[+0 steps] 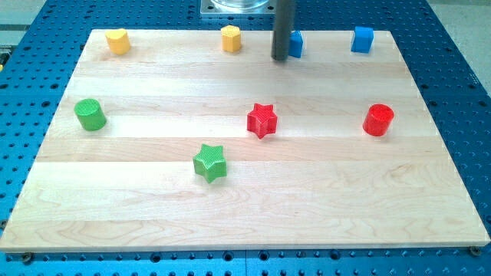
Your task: Place the hexagon and green circle in a diagonal line
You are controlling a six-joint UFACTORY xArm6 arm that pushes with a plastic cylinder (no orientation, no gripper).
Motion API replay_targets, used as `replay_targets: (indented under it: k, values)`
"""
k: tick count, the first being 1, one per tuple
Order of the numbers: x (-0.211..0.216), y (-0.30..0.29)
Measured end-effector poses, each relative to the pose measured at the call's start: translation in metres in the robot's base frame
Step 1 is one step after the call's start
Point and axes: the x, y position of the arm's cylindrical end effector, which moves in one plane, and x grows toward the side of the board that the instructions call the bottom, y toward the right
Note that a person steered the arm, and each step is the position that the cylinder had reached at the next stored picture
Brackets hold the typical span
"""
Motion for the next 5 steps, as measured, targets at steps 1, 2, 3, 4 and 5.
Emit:
replay_targets:
  k: [1, 2, 3, 4, 5]
  values:
    - [-0.046, -0.016]
    - [-0.056, -0.078]
    - [-0.006, -0.154]
    - [0.045, -0.176]
    - [0.093, -0.181]
